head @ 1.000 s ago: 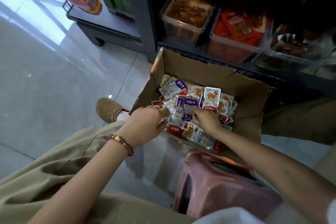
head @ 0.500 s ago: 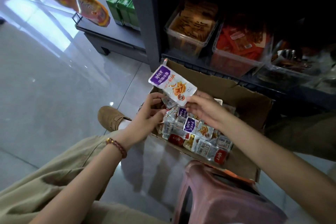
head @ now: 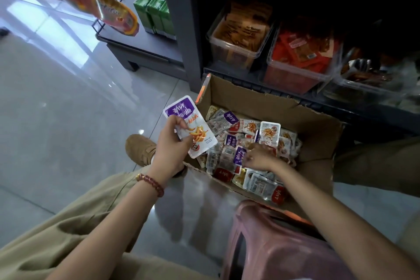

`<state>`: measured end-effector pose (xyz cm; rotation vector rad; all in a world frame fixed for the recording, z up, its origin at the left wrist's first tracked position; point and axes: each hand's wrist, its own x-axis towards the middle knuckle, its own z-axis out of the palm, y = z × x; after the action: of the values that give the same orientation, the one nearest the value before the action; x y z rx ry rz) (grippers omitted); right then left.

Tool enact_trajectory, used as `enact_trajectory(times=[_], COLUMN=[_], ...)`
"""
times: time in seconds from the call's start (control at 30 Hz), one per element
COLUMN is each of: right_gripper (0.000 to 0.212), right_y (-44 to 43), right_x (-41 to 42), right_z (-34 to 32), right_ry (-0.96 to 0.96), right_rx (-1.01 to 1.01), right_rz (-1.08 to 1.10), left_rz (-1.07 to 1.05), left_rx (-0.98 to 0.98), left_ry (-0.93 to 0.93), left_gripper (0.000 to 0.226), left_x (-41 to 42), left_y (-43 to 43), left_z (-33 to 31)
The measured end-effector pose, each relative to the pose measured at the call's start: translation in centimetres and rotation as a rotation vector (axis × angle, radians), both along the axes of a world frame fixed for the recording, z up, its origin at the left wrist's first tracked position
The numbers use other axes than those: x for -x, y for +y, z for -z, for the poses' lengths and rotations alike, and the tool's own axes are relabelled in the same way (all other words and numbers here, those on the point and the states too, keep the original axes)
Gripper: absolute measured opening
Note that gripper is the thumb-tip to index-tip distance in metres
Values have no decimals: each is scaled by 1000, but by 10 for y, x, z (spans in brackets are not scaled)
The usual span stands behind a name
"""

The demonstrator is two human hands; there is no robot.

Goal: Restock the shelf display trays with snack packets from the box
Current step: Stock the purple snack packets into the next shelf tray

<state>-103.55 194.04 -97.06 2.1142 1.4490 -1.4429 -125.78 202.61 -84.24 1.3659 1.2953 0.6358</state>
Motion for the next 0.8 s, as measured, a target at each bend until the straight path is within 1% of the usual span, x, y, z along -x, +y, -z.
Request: enact_trajectory(times=[0.03, 0.07, 0.13, 0.23, 0.33, 0.43, 0.47, 0.53, 0.63, 0.67, 0.7, 0.73, 0.8], right_gripper=[20, 25, 33, 16, 18, 21, 19, 16, 20, 20, 20, 19, 23], right_y=[-8, -14, -22, -27, -25, -17, -12, 1, 21, 27, 32, 36, 38], right_x=[0, 1, 9, 15, 9, -6, -12, -24, -39, -43, -47, -51, -59], right_z=[11, 18, 23, 26, 28, 22, 16, 1, -43, -63, -85, -109, -154], right_ry=[-72, -99, -118, -183, -205, -230, -212, -109, 144, 206, 229, 212, 107], right_rx=[84, 137, 137, -1, -164, -322, -361, -419, -457, -475, -497, -516, -517], right_rz=[-55, -86, -85, -14, 76, 135, 139, 193, 367, 379, 340, 244, 2], left_rz=[18, 38, 79, 141, 189, 218, 230, 251, 269, 272, 270, 257, 212], left_rx=[-10, -19, -45, -95, -141, -156, -156, -151, -195, -222, -251, -279, -308], left_ry=[22, 43, 89, 138, 210, 249, 255, 290, 364, 380, 404, 429, 439], left_gripper=[35, 35, 34, 35, 27, 25, 25, 25, 27, 28, 30, 32, 39], left_x=[0, 1, 2, 1, -3, -8, -12, -20, -35, -43, -51, -60, -81], left_y=[0, 0, 1, 0, 0, 0, 1, 2, 6, 8, 10, 13, 17], left_z=[0, 0, 0, -2, -8, -15, -18, -24, -33, -39, -46, -54, -72])
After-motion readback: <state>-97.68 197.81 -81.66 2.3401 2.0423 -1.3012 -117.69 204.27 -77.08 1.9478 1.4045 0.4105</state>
